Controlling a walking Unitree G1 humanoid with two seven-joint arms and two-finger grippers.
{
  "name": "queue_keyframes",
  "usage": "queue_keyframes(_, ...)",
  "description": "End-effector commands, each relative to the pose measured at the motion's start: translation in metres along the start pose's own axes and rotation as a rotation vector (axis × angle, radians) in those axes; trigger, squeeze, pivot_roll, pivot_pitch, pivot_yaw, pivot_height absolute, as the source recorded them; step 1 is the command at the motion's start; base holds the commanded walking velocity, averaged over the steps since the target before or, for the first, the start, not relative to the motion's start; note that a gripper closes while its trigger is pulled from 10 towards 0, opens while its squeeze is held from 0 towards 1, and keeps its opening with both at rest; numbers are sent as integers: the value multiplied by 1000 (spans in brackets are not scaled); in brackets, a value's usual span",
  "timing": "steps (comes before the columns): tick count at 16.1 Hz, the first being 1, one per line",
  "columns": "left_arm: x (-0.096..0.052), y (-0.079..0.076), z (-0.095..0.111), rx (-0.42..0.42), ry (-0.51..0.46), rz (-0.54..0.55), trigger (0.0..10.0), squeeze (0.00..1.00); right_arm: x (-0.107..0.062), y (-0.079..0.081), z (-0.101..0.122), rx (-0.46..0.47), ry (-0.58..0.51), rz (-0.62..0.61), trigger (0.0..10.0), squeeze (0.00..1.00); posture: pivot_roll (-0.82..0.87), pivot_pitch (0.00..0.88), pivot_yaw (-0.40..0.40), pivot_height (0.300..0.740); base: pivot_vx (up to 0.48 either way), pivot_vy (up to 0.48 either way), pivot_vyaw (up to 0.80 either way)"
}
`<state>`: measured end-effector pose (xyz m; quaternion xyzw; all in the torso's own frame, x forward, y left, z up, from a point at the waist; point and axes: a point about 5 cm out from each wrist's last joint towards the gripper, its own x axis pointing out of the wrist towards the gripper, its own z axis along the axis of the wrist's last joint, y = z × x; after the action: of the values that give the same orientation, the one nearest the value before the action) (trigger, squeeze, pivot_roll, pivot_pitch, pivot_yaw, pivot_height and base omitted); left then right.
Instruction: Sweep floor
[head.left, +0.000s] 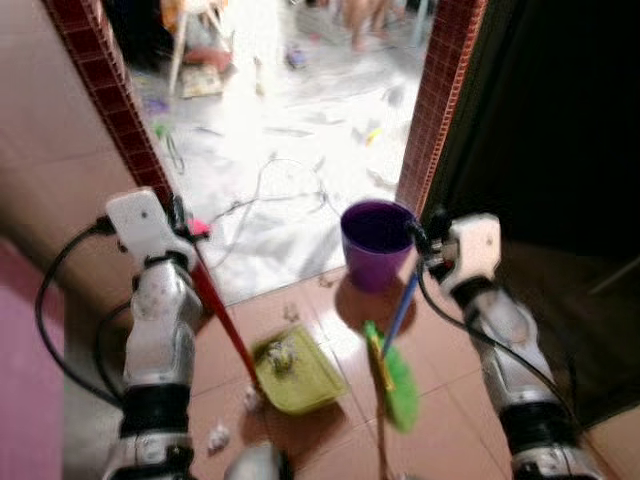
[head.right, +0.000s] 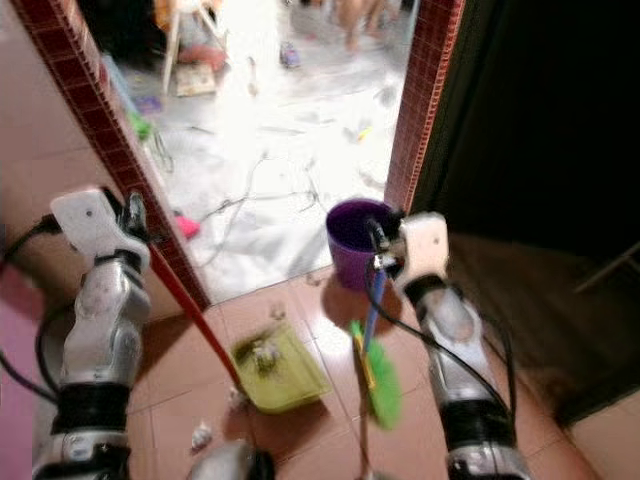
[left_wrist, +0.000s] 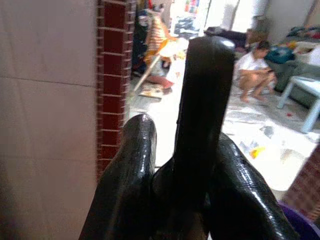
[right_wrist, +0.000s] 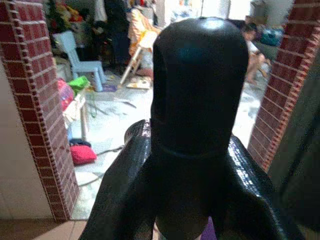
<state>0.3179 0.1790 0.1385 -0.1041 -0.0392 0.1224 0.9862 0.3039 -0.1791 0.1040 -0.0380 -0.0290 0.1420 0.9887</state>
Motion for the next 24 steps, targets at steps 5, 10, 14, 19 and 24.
queue_keyframes(5,27,-3,50,-189,-199,14,10000,0,-1,-1,-1,-9,-13,-7,10000,0,-144,0,27,740,0,0,0)
queue_keyframes(10,44,0,67,-183,-249,45,10000,0,-8,-12,-6,-59,12,-19,10000,0,-168,0,25,740,0,0,0)
queue_keyframes(14,28,-11,39,-49,-179,-50,10000,0,-10,-21,-3,-67,-2,-86,10000,0,-159,0,45,740,0,0,0)
queue_keyframes(19,17,-12,41,-52,-208,-59,10000,0,-14,-9,-5,-93,-24,-127,10000,0,-133,0,54,740,0,0,363)
queue_keyframes(24,27,0,73,-32,-300,-18,10000,0,-36,-15,-26,-73,62,-158,10000,0,-136,0,61,740,0,0,0)
